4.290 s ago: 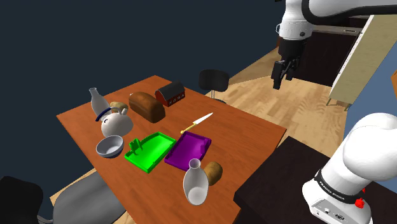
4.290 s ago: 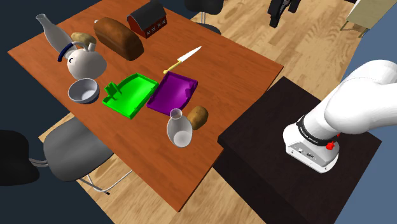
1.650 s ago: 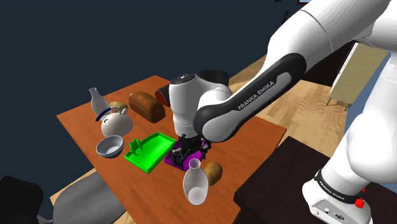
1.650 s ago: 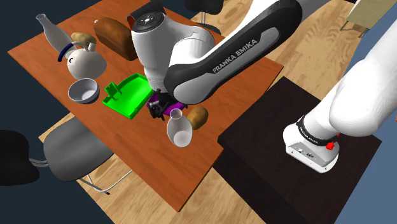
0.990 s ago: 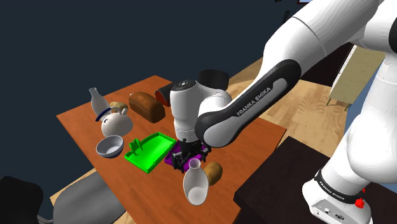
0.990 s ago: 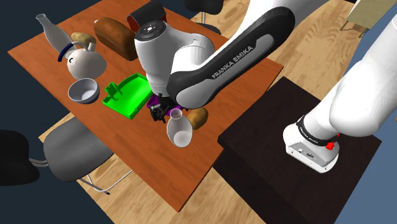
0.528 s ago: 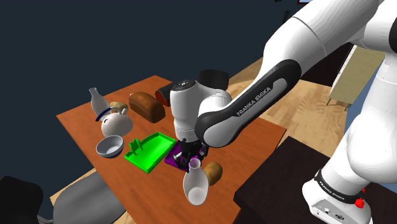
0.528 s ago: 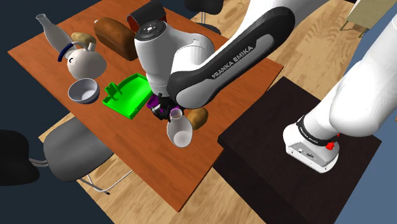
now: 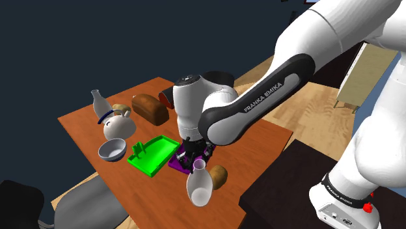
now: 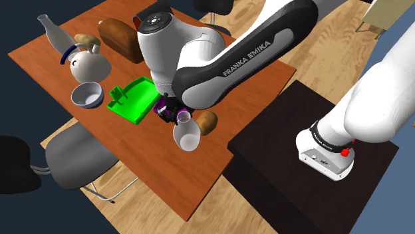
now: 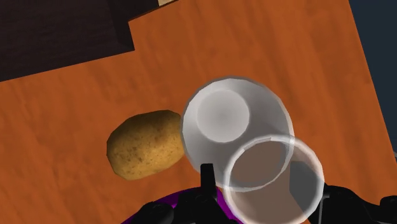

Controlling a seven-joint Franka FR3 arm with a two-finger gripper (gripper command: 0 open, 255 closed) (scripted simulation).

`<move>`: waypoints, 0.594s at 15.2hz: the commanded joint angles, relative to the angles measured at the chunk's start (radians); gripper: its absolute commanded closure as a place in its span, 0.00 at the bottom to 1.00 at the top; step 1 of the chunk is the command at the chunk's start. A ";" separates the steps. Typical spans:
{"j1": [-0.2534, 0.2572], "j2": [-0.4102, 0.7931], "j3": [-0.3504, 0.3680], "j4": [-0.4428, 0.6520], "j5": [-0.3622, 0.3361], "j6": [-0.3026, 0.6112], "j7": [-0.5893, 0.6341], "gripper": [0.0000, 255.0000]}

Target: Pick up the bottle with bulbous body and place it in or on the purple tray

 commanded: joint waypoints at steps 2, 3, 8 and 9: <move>-0.005 -0.029 0.003 0.016 0.020 -0.040 -0.014 1.00; -0.006 -0.038 0.004 0.021 0.027 -0.053 -0.018 1.00; -0.011 -0.080 0.005 0.051 0.054 -0.118 -0.036 1.00; -0.011 -0.088 0.005 0.057 0.059 -0.131 -0.039 1.00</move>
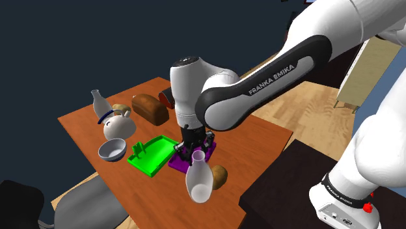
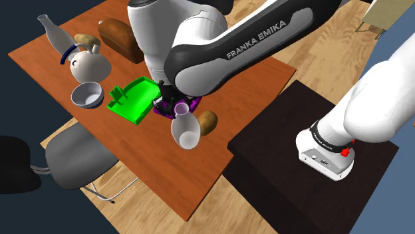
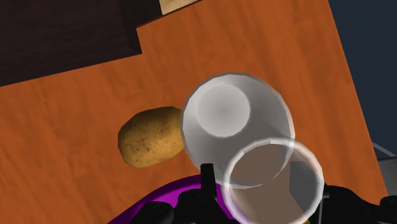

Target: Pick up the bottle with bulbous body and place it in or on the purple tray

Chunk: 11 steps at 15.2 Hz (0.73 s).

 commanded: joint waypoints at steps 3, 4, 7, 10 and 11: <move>-0.004 -0.032 -0.001 0.027 0.020 -0.054 -0.014 1.00; -0.005 -0.039 -0.002 0.034 0.023 -0.068 -0.016 1.00; -0.006 -0.058 -0.003 0.058 0.034 -0.107 -0.023 1.00; -0.008 -0.075 -0.005 0.083 0.043 -0.147 -0.028 1.00; -0.008 -0.080 -0.006 0.092 0.045 -0.160 -0.030 1.00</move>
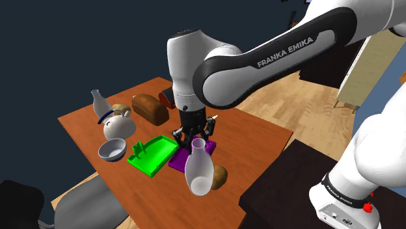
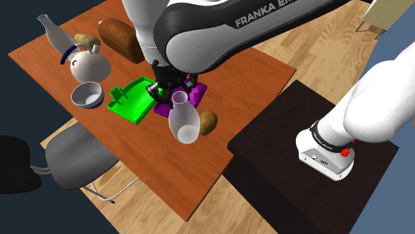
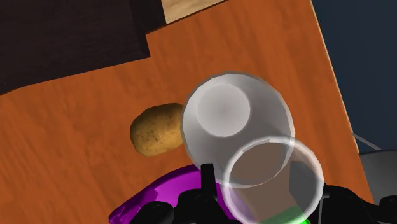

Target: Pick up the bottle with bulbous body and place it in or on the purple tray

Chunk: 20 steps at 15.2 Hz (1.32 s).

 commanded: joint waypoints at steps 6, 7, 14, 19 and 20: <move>-0.002 -0.026 -0.004 0.070 0.012 -0.093 -0.005 1.00; -0.003 -0.029 -0.005 0.081 0.013 -0.106 -0.005 1.00; -0.056 0.056 -0.058 0.249 -0.042 -0.205 -0.086 1.00; -0.088 0.157 -0.093 0.426 -0.093 -0.297 -0.143 1.00; -0.092 0.181 -0.099 0.467 -0.104 -0.317 -0.154 1.00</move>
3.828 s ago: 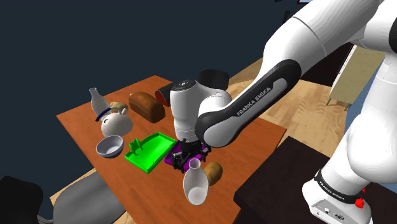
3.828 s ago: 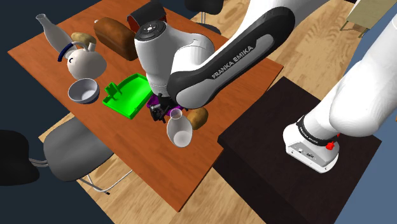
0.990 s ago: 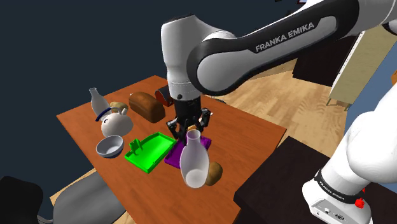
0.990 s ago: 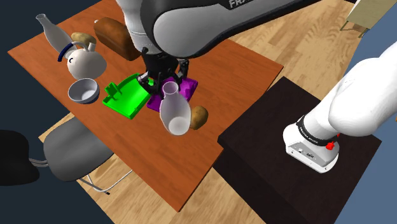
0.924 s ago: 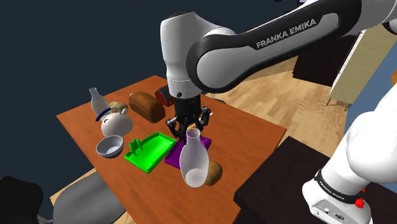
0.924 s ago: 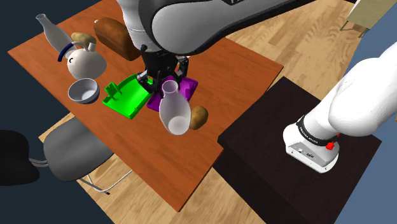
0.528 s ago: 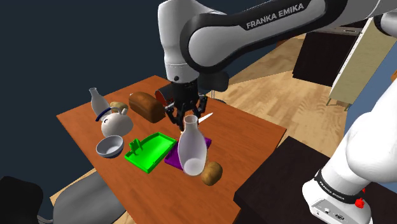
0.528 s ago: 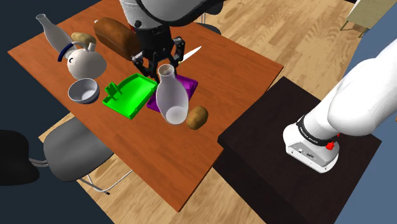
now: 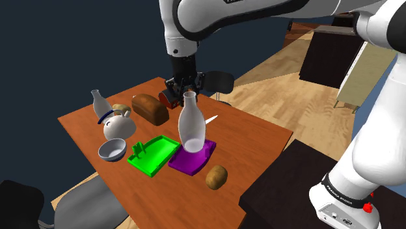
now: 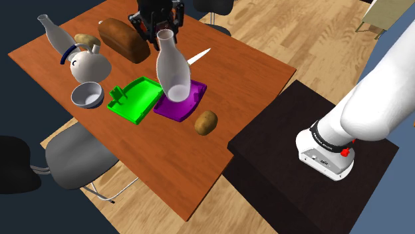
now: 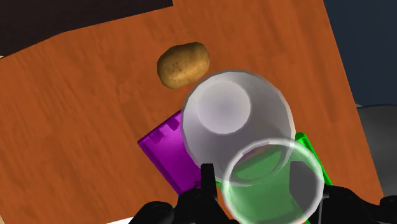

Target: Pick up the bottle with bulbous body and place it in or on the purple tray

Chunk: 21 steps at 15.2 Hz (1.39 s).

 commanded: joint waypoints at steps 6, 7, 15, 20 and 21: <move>-0.017 0.185 -0.042 0.328 -0.078 -0.161 -0.076 1.00; -0.012 0.242 -0.050 0.429 -0.100 -0.209 -0.092 1.00; -0.031 0.213 -0.054 0.280 -0.088 -0.086 -0.096 1.00; -0.038 0.207 -0.055 0.203 -0.086 -0.016 -0.097 1.00; -0.039 0.207 -0.056 0.189 -0.086 -0.003 -0.098 1.00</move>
